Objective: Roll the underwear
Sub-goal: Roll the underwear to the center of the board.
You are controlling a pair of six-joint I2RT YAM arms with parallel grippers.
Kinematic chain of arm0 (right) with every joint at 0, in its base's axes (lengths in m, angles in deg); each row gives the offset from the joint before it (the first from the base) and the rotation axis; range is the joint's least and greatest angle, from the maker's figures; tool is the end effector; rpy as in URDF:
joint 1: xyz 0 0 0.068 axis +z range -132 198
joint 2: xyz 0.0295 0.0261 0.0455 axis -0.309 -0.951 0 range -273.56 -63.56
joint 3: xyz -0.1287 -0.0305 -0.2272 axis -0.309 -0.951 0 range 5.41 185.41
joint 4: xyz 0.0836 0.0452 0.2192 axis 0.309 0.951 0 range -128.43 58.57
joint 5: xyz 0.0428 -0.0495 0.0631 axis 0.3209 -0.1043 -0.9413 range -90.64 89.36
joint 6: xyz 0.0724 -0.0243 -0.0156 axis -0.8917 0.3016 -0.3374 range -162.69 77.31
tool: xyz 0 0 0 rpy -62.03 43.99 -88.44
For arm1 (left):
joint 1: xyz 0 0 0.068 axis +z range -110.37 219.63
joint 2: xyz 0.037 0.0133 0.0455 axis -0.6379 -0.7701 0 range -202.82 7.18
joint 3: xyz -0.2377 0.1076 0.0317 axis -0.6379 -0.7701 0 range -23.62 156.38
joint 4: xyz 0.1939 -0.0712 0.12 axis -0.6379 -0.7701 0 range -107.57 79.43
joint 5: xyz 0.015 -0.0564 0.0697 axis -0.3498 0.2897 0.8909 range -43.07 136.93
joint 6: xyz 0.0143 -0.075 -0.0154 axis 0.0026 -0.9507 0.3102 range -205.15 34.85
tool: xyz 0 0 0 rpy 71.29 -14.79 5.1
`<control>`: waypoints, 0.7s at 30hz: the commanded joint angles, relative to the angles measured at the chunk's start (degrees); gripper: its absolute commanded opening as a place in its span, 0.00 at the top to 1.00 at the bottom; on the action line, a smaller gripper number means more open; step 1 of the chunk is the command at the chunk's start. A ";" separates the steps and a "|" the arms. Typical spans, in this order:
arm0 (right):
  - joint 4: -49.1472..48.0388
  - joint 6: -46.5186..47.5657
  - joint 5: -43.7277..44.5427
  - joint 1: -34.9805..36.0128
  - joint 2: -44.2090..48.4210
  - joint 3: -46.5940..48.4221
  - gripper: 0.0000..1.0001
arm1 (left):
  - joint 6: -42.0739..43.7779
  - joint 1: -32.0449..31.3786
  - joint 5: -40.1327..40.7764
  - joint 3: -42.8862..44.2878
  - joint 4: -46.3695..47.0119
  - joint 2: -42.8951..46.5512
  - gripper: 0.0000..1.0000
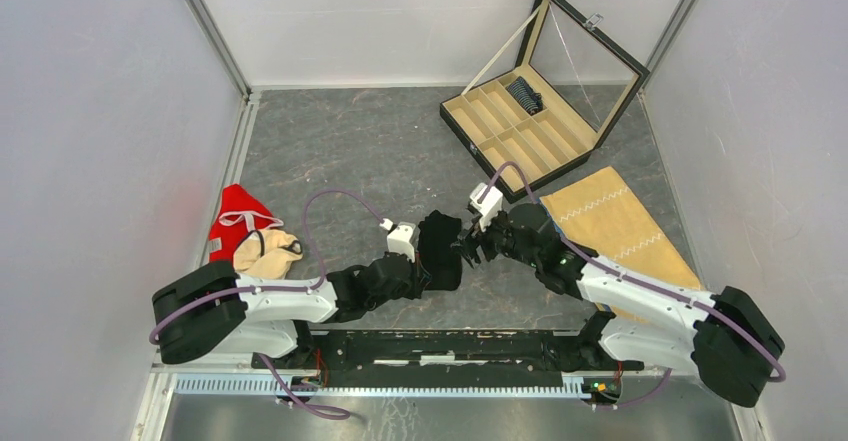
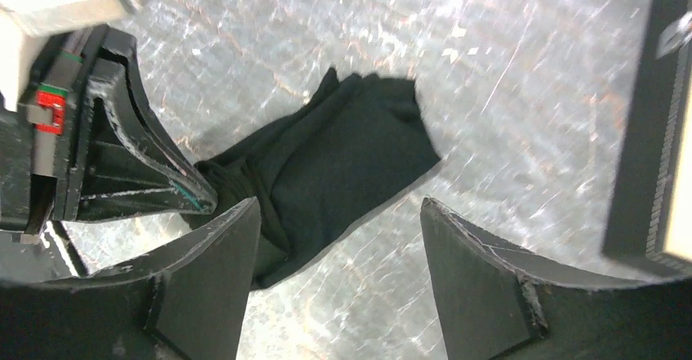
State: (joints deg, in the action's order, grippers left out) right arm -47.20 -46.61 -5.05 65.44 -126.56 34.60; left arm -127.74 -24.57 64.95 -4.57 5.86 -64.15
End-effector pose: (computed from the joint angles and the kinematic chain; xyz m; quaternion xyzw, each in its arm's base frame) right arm 0.1645 0.1869 0.2072 -0.3316 0.7752 0.2618 0.4696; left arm 0.1198 -0.2005 0.1356 0.0949 0.8772 -0.2778 0.3800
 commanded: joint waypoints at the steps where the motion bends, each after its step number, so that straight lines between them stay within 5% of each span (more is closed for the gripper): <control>1: -0.64 10.57 0.75 -0.26 1.60 2.77 0.22 | -1.26 0.28 1.02 -1.69 -5.18 -1.64 0.98; 4: 0.17 16.55 3.46 2.51 3.27 2.69 0.24 | -1.27 0.44 0.42 -1.65 -5.30 -1.45 0.98; 13: -4.22 30.19 27.83 26.40 5.32 -6.85 0.23 | -1.80 1.74 -2.92 -0.98 -5.24 -2.61 0.98; 21: -8.26 34.68 40.13 37.79 -6.57 -6.67 0.23 | -1.62 2.23 -4.73 -0.76 -3.55 -4.65 0.98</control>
State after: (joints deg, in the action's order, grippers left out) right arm -50.66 -16.03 25.60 99.98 -128.00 26.29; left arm -128.48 -22.78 61.76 -4.18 8.18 -66.25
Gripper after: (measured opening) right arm 0.773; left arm 0.028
